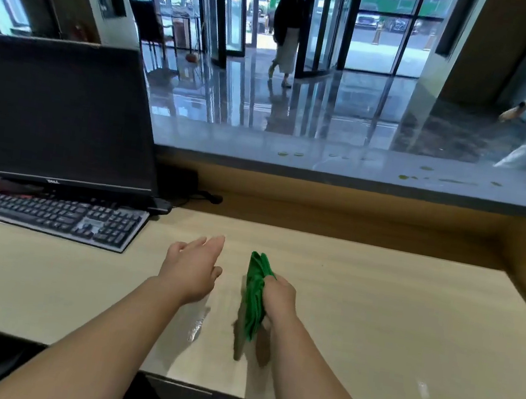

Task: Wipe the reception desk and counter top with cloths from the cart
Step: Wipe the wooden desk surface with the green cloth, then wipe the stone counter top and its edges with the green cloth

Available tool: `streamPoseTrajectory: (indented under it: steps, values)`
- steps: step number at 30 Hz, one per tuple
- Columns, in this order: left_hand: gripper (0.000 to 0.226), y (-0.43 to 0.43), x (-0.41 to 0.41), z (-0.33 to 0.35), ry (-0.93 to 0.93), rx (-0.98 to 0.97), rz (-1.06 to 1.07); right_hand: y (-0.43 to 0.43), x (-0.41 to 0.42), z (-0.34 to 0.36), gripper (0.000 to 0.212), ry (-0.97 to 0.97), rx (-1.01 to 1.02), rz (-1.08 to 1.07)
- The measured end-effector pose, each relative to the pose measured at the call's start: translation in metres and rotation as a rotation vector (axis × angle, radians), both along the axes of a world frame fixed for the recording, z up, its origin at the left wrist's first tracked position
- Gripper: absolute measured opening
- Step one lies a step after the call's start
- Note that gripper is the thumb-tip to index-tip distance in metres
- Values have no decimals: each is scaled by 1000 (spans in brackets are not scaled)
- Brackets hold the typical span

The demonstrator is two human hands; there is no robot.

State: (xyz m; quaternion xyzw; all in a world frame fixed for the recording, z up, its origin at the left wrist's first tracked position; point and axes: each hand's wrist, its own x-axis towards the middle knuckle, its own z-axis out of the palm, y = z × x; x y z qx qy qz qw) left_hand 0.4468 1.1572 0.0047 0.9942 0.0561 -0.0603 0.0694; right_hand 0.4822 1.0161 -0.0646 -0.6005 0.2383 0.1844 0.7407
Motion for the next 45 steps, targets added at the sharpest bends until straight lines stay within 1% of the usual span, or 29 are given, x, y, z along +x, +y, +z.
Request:
streamPoseTrajectory:
  steps: [2,4,6,8,9,12,15,18,21,25,28,29,31,33,36,38,42,45]
  values:
    - [50,-5,5,13,-19,16,7,-18,12,20,17,61,92,-86]
    - [53,-10,11,24,-38,30,8,-32,25,38,14,85,170,-158]
    - [58,-16,17,33,-60,43,3,-45,35,58,16,45,257,-179]
    - [60,-21,23,42,-78,56,-3,-56,45,76,24,-12,312,-172]
    - [60,-23,25,45,-87,63,-4,-61,50,84,26,-33,314,-162]
    - [59,-27,32,51,-104,89,-7,-76,62,103,22,-83,287,-155]
    - [59,-28,37,51,-105,91,-9,-85,77,113,30,-146,224,-176]
    - [59,-21,44,51,-110,79,-17,-88,92,125,38,-229,93,-160]
    - [59,-5,57,52,-117,72,-15,-91,109,143,38,-294,-101,-150]
    - [60,20,81,54,-127,64,-37,-90,147,160,31,-376,-530,-145]
    - [60,39,102,56,-136,58,-60,-85,169,167,18,-417,-927,-71]
    - [60,45,109,56,-134,50,-64,-83,175,168,17,-419,-1034,-56]
    - [61,56,124,54,-149,33,-80,-77,189,165,23,-411,-1196,-46]
    - [61,67,137,51,-149,23,-104,-68,201,156,23,-382,-1333,38]
    - [62,84,152,42,-134,23,-136,-46,215,137,25,-317,-1507,215]
    - [64,92,159,39,-147,25,-149,-33,217,131,27,-293,-1603,270]
    - [66,114,174,30,-191,-3,-160,13,231,127,34,-268,-1651,320]
    - [66,125,176,23,-187,-15,-158,60,235,128,38,-324,-1655,396]
